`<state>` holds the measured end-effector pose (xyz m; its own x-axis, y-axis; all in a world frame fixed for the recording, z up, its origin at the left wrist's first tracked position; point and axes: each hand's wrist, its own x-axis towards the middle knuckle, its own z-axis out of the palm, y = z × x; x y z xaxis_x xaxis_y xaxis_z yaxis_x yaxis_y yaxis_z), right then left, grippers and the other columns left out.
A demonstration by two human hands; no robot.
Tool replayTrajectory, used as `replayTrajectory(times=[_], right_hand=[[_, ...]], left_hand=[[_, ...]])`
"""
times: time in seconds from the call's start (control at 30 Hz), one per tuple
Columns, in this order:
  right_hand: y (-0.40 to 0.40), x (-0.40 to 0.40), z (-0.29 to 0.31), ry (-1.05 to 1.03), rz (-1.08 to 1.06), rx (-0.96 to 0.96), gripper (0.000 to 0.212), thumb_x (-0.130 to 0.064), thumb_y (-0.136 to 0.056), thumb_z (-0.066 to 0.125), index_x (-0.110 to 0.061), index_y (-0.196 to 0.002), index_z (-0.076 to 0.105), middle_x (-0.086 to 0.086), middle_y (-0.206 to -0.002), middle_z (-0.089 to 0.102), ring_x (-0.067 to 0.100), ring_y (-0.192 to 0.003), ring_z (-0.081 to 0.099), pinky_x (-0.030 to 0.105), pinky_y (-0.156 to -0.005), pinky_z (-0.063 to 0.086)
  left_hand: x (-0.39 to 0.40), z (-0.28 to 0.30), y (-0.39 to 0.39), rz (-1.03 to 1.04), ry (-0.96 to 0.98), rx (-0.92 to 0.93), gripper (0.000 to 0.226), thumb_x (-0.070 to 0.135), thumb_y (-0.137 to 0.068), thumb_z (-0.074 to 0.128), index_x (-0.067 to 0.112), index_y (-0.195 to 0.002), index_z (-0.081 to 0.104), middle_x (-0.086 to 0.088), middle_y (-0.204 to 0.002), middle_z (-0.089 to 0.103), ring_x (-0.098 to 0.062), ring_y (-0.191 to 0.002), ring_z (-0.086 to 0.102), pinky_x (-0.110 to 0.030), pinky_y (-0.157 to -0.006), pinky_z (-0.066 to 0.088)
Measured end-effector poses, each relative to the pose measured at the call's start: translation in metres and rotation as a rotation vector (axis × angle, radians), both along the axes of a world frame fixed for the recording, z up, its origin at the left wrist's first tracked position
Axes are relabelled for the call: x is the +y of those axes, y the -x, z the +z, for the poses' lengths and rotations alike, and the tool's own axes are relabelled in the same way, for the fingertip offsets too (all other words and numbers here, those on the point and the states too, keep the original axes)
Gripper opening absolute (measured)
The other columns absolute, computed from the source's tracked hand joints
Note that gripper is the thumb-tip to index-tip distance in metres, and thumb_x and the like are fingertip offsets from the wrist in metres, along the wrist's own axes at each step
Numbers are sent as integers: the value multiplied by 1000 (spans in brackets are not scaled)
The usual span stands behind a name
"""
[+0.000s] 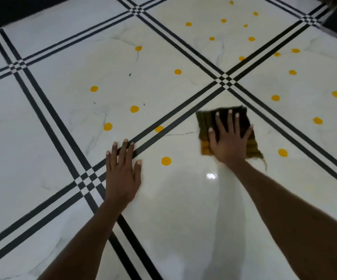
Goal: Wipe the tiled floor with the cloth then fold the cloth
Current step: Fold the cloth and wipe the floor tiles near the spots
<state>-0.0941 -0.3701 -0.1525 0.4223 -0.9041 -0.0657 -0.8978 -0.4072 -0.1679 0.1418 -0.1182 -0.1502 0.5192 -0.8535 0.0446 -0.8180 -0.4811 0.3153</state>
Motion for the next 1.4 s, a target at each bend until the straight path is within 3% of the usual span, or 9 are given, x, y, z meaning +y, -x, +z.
replayTrajectory(times=[0.2, 0.33, 0.53, 0.63, 0.73, 0.9, 1.1, 1.27, 1.4], right_hand=[[-107, 22, 6, 71, 419, -9, 64, -55, -105, 22, -33, -165, 23, 12, -174, 17, 35, -162, 14, 71, -124, 9], [-35, 93, 19, -29, 735, 52, 62, -58, -109, 20, -41, -166, 4, -1, -177, -2, 25, -163, -6, 64, -127, -7], [-66, -13, 15, 24, 192, 32, 65, -59, -105, 20, -38, -166, 12, 9, -176, 10, 34, -162, 9, 73, -123, 9], [-139, 48, 12, 80, 379, -43, 63, -53, -106, 30, -29, -164, 29, 11, -173, 22, 36, -161, 17, 68, -125, 11], [-85, 124, 13, 52, 683, -11, 61, -53, -109, 25, -34, -166, 15, 1, -176, 8, 26, -164, 1, 63, -128, 5], [46, 139, 21, 41, -72, 41, 66, -52, -106, 32, -30, -167, 16, 6, -176, 4, 30, -163, 1, 68, -124, 11], [-37, 153, 18, -6, 504, -110, 62, -57, -107, 32, -38, -165, 20, 0, -176, 10, 25, -164, 2, 67, -125, 8], [18, 27, 5, 69, -32, -9, 67, -61, -106, 21, -33, -166, 15, 7, -176, 13, 31, -163, 9, 67, -125, 11], [30, 139, 10, 77, -7, -37, 66, -54, -106, 31, -30, -166, 20, 8, -176, 9, 33, -163, 4, 66, -127, 6]], left_hand=[[-4, -9, -6, 9, -40, -40, 60, 38, -109, 21, 22, -166, 10, 1, -176, 4, -21, -163, -4, -49, -132, 7], [-5, -3, -6, 12, -50, -10, 59, 35, -110, 21, 23, -167, 7, 1, -176, 3, -20, -163, -6, -51, -131, 12], [-4, -5, -6, 7, -41, -32, 59, 33, -110, 22, 22, -167, 9, 1, -176, 4, -22, -163, -5, -50, -132, 9], [-5, -7, -8, 3, -38, -25, 59, 33, -109, 22, 20, -166, 12, -1, -176, 5, -23, -163, -4, -51, -132, 9], [-2, -4, -8, -26, -42, -11, 62, 31, -108, 25, 20, -166, 9, -3, -176, 4, -24, -163, -4, -53, -131, 10], [-5, -4, -6, 10, -36, -10, 58, 32, -110, 22, 22, -166, 11, -1, -176, 7, -24, -163, -1, -52, -131, 11], [-3, -5, -6, -23, -2, -20, 58, 31, -109, 23, 19, -166, 16, -4, -175, 11, -27, -163, 3, -54, -131, 12], [-3, -6, -7, -14, -20, -25, 58, 34, -110, 20, 20, -166, 14, -3, -175, 10, -26, -163, 1, -53, -131, 10], [-3, -2, -6, -2, -25, -21, 59, 33, -109, 19, 19, -166, 16, -4, -175, 10, -26, -163, 1, -53, -131, 11]])
